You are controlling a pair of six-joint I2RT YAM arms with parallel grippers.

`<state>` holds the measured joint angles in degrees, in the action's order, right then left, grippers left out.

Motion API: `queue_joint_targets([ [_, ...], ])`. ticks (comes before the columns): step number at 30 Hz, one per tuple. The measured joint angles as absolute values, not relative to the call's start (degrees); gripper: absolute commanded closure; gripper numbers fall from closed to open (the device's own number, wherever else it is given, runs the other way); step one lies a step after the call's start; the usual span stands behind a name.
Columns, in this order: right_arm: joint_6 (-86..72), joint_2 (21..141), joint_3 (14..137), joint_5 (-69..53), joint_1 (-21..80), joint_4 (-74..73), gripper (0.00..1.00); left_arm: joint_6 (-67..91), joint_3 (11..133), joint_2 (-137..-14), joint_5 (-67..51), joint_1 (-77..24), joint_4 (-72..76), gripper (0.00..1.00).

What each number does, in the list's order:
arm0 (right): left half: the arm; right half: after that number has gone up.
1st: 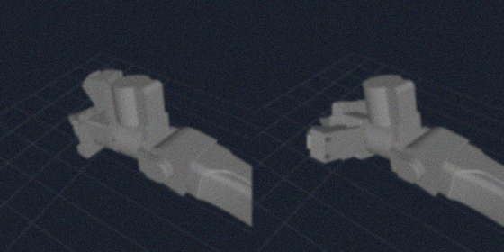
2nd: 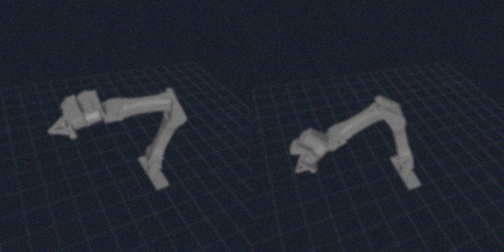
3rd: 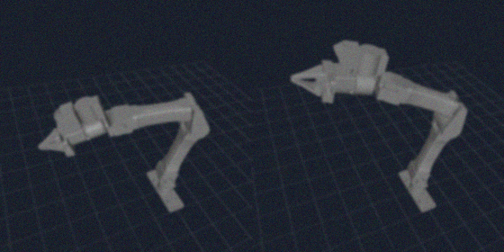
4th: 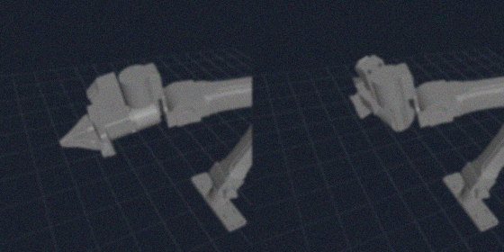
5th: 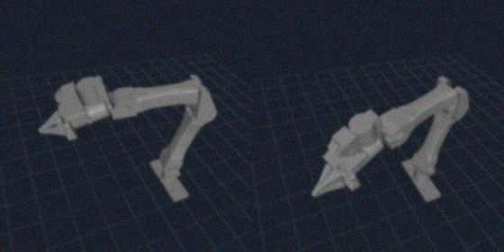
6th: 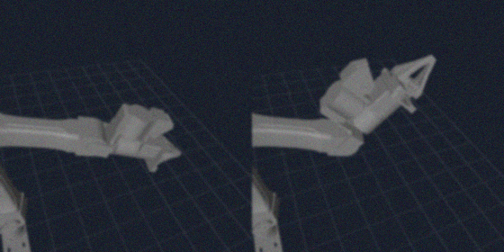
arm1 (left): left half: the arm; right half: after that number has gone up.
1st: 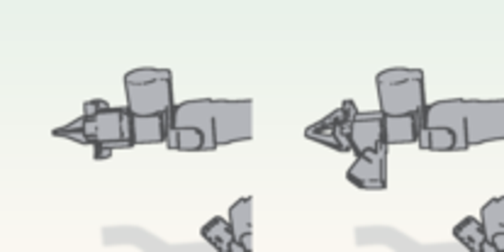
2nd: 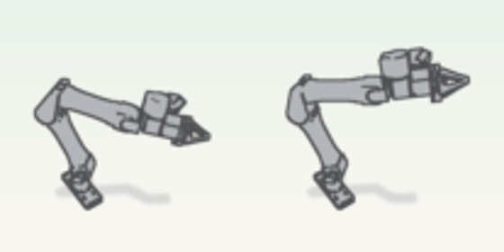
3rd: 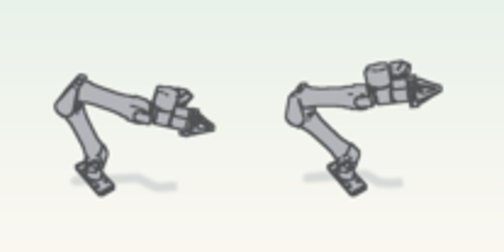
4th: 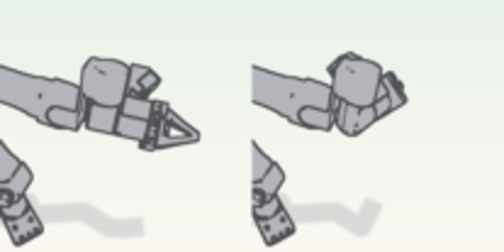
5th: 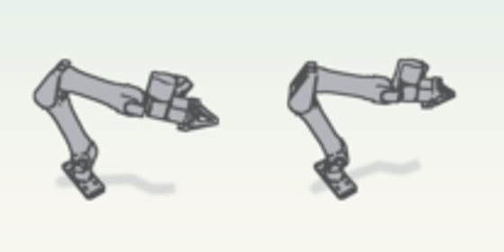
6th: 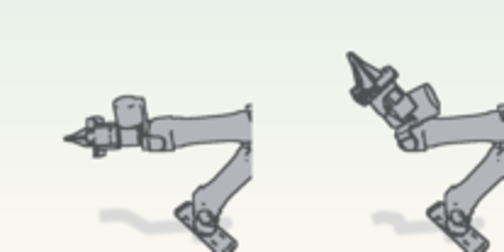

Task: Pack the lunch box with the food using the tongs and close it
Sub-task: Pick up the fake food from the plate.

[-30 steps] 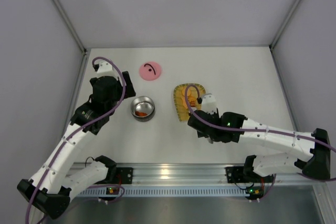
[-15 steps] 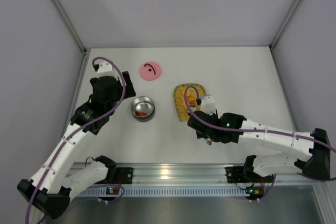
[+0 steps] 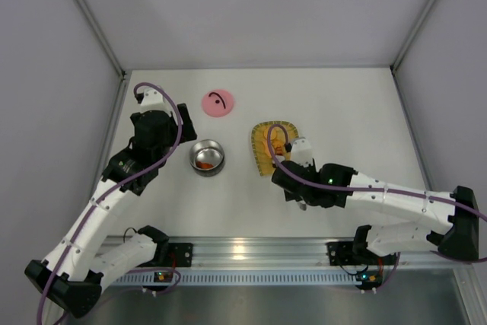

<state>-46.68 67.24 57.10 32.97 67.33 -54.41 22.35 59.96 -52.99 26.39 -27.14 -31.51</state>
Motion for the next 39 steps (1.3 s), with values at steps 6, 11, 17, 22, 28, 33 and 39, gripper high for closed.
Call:
queue_joint_targets([
  [6,-46.6,67.2,58.0,32.9,67.4,-54.4,0.53,22.3,60.0,-53.0,26.4,-27.1,-31.5,0.01],
  [11,-46.6,67.4,58.6,32.9,67.4,-54.1,0.53,22.3,60.0,-53.0,26.4,-27.1,-31.5,0.01],
  [17,-46.7,68.1,58.6,32.8,67.4,-54.0,0.52,22.3,60.0,-53.0,26.4,-27.1,-31.5,0.01],
  [22,-46.7,68.4,58.5,32.1,67.4,-53.4,0.52,22.3,60.0,-53.0,26.4,-27.1,-31.5,0.01],
  [28,-46.9,69.8,57.3,31.4,67.5,-51.9,0.53,22.3,60.0,-53.0,26.4,-27.1,-31.5,0.01],
  [33,-47.6,70.3,57.0,31.4,67.5,-51.8,0.54,22.3,60.0,-53.0,26.4,-27.1,-31.5,0.01],
  [39,-48.0,70.3,57.0,31.4,67.5,-51.8,0.64,22.3,60.0,-53.0,26.4,-27.1,-31.5,0.01],
])
